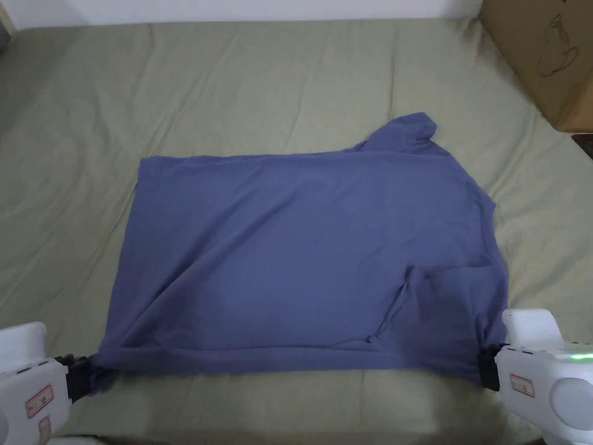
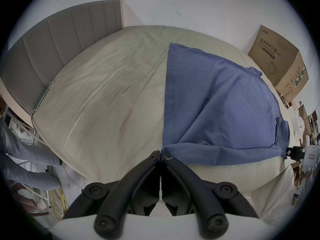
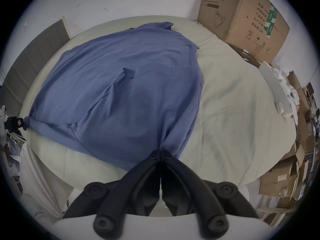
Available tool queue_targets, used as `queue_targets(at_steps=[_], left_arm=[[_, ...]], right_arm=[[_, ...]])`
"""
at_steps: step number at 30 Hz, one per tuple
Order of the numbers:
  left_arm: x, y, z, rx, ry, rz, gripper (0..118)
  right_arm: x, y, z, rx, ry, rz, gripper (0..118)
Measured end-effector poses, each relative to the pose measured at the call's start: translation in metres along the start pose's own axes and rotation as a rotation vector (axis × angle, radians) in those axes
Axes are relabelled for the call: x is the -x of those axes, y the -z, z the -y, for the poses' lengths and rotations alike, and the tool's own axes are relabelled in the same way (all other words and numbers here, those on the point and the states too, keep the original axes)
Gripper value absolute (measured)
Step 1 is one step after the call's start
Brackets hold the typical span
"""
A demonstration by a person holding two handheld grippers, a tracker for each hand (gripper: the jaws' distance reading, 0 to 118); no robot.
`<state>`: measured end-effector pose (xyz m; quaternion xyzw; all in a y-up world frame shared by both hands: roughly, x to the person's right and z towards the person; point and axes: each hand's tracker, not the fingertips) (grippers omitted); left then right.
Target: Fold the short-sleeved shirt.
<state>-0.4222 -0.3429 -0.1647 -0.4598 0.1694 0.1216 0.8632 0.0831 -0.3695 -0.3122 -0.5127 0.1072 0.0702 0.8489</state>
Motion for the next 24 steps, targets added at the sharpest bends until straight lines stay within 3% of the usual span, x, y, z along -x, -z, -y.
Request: queue_targets(at_steps=[7, 13, 22, 23, 24], left_arm=[[-0.001, -0.012, -0.015, -0.019, 0.001, -0.011, 0], [-0.006, -0.009, -0.062, -0.069, 0.074, -0.027, 0], [-0.034, 0.08, -0.142, -0.058, 0.244, -0.054, 0], [-0.036, 0.088, -0.144, -0.063, 0.245, -0.064, 2], [-0.038, 0.095, -0.146, -0.057, 0.261, -0.077, 11]], right_arm=[[-0.003, -0.043, -0.02, -0.083, 0.059, -0.008, 0], [-0.015, -0.059, -0.077, -0.168, 0.119, -0.006, 0], [-0.025, 0.037, -0.152, -0.054, 0.082, 0.098, 0], [-0.024, 0.047, -0.154, -0.056, 0.086, 0.1, 0], [-0.025, 0.054, -0.155, -0.054, 0.1, 0.104, 0]])
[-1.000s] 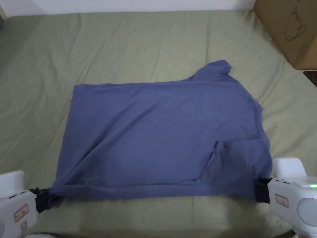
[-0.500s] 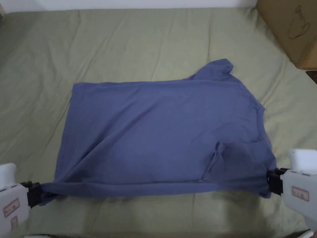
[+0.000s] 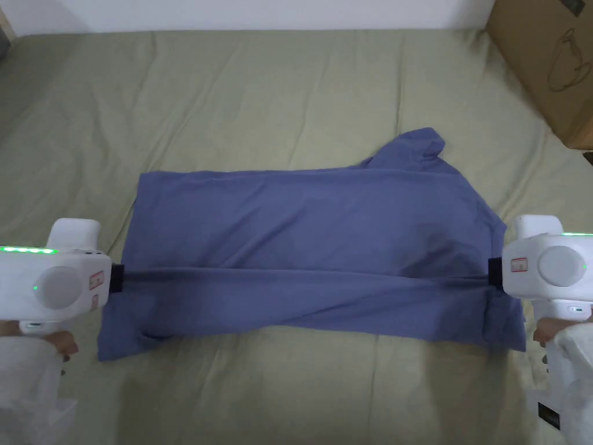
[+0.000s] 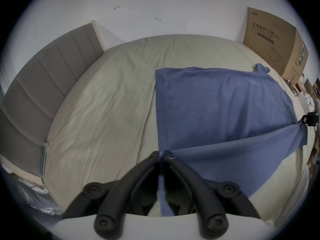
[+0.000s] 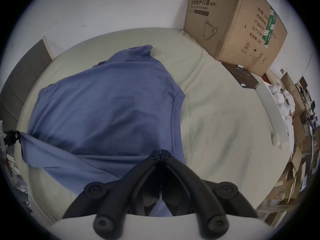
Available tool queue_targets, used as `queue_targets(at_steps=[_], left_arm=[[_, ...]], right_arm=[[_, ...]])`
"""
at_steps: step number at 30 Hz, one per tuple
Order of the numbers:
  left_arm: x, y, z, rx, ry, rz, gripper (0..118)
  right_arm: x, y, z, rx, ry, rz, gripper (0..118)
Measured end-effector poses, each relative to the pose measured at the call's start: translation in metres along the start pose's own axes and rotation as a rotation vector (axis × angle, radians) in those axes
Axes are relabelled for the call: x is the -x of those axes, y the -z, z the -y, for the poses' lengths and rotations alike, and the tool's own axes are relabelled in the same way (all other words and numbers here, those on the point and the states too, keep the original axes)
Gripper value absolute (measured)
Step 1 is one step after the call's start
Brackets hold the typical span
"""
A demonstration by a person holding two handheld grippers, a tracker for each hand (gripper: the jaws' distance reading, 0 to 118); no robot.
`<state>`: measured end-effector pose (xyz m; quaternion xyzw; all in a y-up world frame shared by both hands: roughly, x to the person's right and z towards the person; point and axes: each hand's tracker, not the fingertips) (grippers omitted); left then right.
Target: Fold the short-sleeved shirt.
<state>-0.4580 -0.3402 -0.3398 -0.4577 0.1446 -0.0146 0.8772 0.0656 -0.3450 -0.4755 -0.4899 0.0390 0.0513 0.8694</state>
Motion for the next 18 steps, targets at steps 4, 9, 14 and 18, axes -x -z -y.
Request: queue_targets(at_steps=[4, 9, 14, 18], left_arm=[[0.008, 0.001, -0.003, 0.039, -0.012, -0.054, 92], [0.027, -0.046, 0.014, -0.035, -0.154, 0.012, 91], [0.025, -0.085, 0.057, -0.057, -0.231, 0.094, 0], [0.014, -0.09, 0.095, 0.015, -0.263, 0.107, 0]], right_arm=[[0.0, -0.004, 0.003, 0.017, -0.044, 0.029, 61], [-0.01, -0.058, 0.018, -0.097, -0.066, 0.041, 60], [-0.009, -0.095, 0.055, -0.123, -0.045, 0.003, 0], [0.0, -0.092, 0.093, -0.052, 0.005, -0.032, 0]])
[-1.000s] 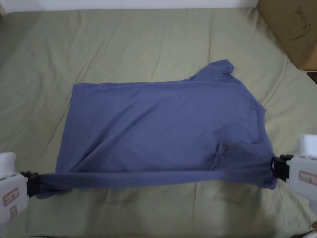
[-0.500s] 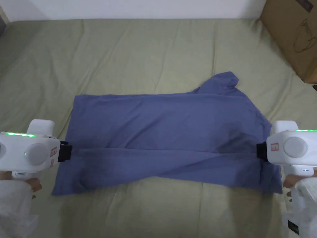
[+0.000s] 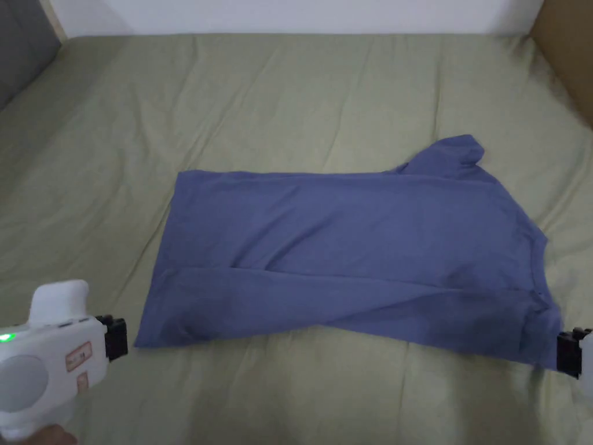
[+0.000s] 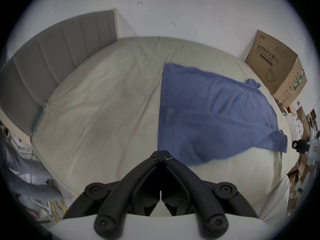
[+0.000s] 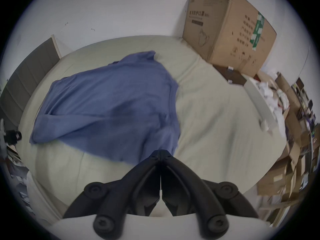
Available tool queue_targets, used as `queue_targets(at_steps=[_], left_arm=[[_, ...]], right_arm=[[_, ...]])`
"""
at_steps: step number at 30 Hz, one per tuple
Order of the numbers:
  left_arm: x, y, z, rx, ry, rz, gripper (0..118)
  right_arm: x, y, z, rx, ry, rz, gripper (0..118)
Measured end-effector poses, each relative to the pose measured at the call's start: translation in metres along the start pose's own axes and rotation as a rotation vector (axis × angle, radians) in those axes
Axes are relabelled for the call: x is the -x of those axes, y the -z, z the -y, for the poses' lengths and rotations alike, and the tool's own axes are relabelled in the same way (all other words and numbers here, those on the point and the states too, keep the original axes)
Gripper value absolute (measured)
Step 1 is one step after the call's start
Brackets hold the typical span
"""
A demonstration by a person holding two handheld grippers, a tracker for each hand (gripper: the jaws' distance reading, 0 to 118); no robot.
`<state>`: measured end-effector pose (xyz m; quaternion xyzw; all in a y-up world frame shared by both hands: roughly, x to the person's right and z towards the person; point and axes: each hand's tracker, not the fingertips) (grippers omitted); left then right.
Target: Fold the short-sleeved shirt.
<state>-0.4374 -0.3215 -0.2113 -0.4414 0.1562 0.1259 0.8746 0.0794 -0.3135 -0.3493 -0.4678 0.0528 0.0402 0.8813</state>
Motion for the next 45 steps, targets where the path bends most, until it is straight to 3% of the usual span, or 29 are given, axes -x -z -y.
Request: queue_targets(at_steps=[6, 7, 10, 11, 12, 14, 15, 16, 17, 18, 19, 20, 21, 22, 23, 24, 26, 27, 31, 32, 33, 34, 35, 36, 37, 41, 45], left_arm=[[0.01, 0.02, 0.005, 0.011, -0.026, 0.006, 6], [0.012, 0.026, 0.0, 0.033, -0.036, 0.006, 21], [0.009, 0.04, -0.008, 0.077, -0.022, 0.017, 83], [0.008, 0.046, -0.009, 0.077, -0.015, 0.02, 98], [0.008, 0.052, -0.009, 0.071, -0.011, 0.032, 101], [0.007, 0.069, -0.009, 0.094, -0.03, 0.048, 98], [0.008, 0.079, -0.008, 0.126, -0.046, 0.041, 86], [0.01, 0.087, -0.007, 0.148, -0.05, 0.033, 65], [0.008, 0.091, -0.005, 0.16, -0.046, -0.047, 55], [0.004, 0.086, -0.007, 0.128, -0.058, -0.006, 52], [0.002, 0.085, -0.009, 0.128, -0.054, -0.01, 43], [0.0, 0.085, -0.011, 0.114, -0.036, -0.013, 19], [-0.002, 0.088, -0.013, 0.108, -0.035, -0.012, 8], [-0.004, 0.087, -0.015, 0.11, -0.038, -0.01, 8], [-0.007, 0.09, -0.017, 0.135, -0.018, -0.021, 8], [-0.01, 0.09, -0.017, 0.131, 0.022, -0.039, 8], [-0.014, 0.084, -0.018, 0.125, 0.055, -0.044, 8], [-0.014, 0.083, -0.018, 0.124, 0.056, -0.041, 8], [-0.013, 0.072, -0.021, 0.128, 0.042, -0.023, 8], [-0.013, 0.071, -0.022, 0.128, 0.04, -0.019, 8], [-0.013, 0.071, -0.022, 0.129, 0.041, -0.016, 8], [-0.016, 0.067, -0.023, 0.128, 0.043, -0.016, 8], [-0.017, 0.067, -0.023, 0.129, 0.049, -0.015, 8], [-0.018, 0.067, -0.023, 0.131, 0.056, -0.016, 8], [-0.019, 0.067, -0.023, 0.133, 0.058, -0.013, 8], [-0.02, 0.063, -0.025, 0.134, 0.073, -0.021, 8], [-0.018, 0.052, -0.032, 0.124, 0.11, -0.028, 8]], right_arm=[[0.007, 0.007, 0.021, 0.055, 0.038, -0.03, 0], [0.007, 0.006, 0.02, 0.052, 0.04, -0.032, 0], [0.008, 0.003, 0.019, 0.042, 0.04, -0.034, 0], [0.007, 0.003, 0.018, 0.043, 0.043, -0.036, 0], [0.007, 0.002, 0.019, 0.045, 0.047, -0.039, 0], [0.006, 0.003, 0.02, 0.052, 0.051, -0.04, 0], [0.006, 0.004, 0.022, 0.06, 0.05, -0.038, 0], [0.006, 0.004, 0.024, 0.064, 0.05, -0.036, 0], [0.006, 0.005, 0.026, 0.07, 0.049, -0.037, 0], [0.006, 0.005, 0.029, 0.077, 0.05, -0.033, 0], [0.008, 0.006, 0.031, 0.081, 0.051, -0.024, 0], [0.005, 0.012, 0.035, 0.086, 0.052, -0.017, 0], [0.004, 0.015, 0.039, 0.09, 0.059, -0.022, 0], [0.003, 0.017, 0.042, 0.091, 0.085, -0.04, 0], [0.001, 0.019, 0.042, 0.095, 0.113, -0.065, 8], [-0.002, 0.021, 0.042, 0.094, 0.125, -0.073, 31], [-0.007, 0.025, 0.035, 0.093, 0.131, -0.07, 91], [-0.009, 0.028, 0.03, 0.092, 0.134, -0.062, 94], [-0.02, 0.05, 0.007, 0.061, 0.06, -0.006, 93], [-0.023, 0.055, 0.001, 0.057, 0.058, -0.008, 88], [-0.028, 0.059, -0.004, 0.053, 0.061, -0.016, 75], [-0.031, 0.064, -0.008, 0.044, 0.061, -0.03, 46], [-0.032, 0.069, -0.011, 0.042, 0.06, -0.029, 30], [-0.029, 0.081, -0.014, 0.083, 0.02, -0.01, 30], [-0.022, 0.09, -0.011, 0.155, -0.046, -0.018, 1], [0.005, 0.08, -0.004, 0.122, -0.194, 0.059, 1], [-0.008, 0.058, -0.011, 0.113, -0.125, 0.03, 1]])
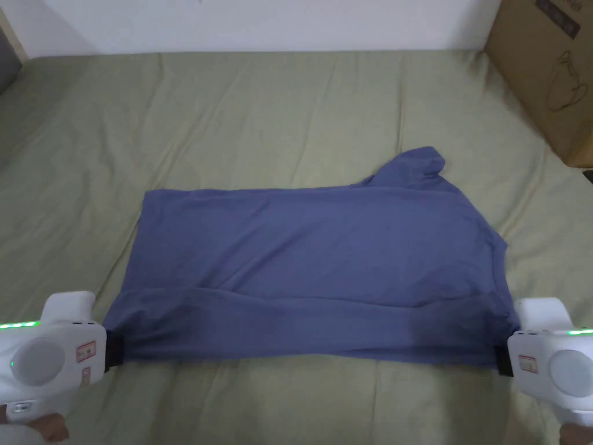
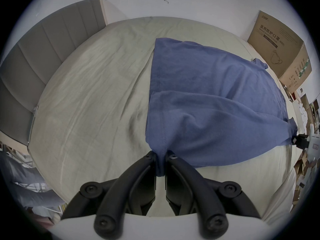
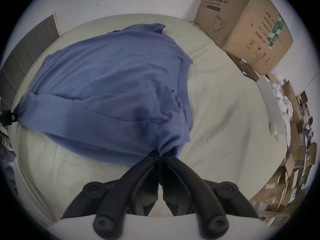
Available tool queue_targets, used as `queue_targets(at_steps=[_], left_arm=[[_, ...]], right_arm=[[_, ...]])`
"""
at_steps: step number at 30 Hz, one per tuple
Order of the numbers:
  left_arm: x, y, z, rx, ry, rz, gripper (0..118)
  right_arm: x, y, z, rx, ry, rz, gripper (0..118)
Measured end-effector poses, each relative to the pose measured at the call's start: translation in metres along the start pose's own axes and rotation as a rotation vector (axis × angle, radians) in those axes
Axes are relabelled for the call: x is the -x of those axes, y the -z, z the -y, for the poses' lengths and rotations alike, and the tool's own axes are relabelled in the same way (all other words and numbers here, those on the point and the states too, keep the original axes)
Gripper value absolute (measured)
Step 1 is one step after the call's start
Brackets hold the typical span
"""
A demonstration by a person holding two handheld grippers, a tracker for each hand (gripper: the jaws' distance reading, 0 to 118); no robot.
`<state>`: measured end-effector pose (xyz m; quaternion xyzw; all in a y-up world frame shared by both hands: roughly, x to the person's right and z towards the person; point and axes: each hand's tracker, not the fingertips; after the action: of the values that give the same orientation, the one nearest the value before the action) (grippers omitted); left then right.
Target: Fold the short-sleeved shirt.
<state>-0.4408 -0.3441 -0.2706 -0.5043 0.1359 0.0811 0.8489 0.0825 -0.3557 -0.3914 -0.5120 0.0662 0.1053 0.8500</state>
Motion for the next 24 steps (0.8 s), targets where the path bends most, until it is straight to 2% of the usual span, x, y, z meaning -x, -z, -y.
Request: queue_targets(at_steps=[8, 14, 16, 17, 19, 20, 21, 22, 23, 24], left_arm=[[0.01, -0.041, 0.018, -0.014, 0.051, 0.017, 8], [0.009, -0.037, 0.072, 0.058, 0.071, -0.013, 8], [0.01, -0.027, 0.083, 0.08, 0.046, -0.008, 9], [0.015, -0.019, 0.085, 0.062, 0.036, 0.003, 22], [0.016, -0.018, 0.083, 0.039, 0.034, -0.005, 56], [0.016, -0.019, 0.079, 0.05, 0.036, -0.034, 63], [0.017, -0.022, 0.075, 0.042, 0.034, -0.049, 63], [0.02, -0.027, 0.071, 0.033, 0.031, -0.047, 81], [0.021, -0.034, 0.067, 0.016, 0.021, -0.046, 91], [0.022, -0.043, 0.062, -0.016, 0.007, -0.036, 90]], right_arm=[[-0.02, -0.054, 0.02, 0.002, -0.025, -0.026, 1], [-0.021, -0.051, 0.078, 0.073, 0.022, -0.063, 1], [-0.023, -0.039, 0.093, 0.09, 0.09, -0.092, 1], [-0.024, -0.036, 0.096, 0.067, 0.128, -0.103, 7], [-0.026, -0.035, 0.093, 0.059, 0.17, -0.105, 37], [-0.026, -0.037, 0.09, 0.064, 0.191, -0.08, 44], [-0.027, -0.041, 0.088, 0.06, 0.185, -0.067, 44], [-0.028, -0.045, 0.086, 0.047, 0.181, -0.077, 64], [-0.031, -0.052, 0.082, 0.024, 0.175, -0.092, 72], [-0.031, -0.059, 0.077, 0.015, 0.171, -0.094, 72]])
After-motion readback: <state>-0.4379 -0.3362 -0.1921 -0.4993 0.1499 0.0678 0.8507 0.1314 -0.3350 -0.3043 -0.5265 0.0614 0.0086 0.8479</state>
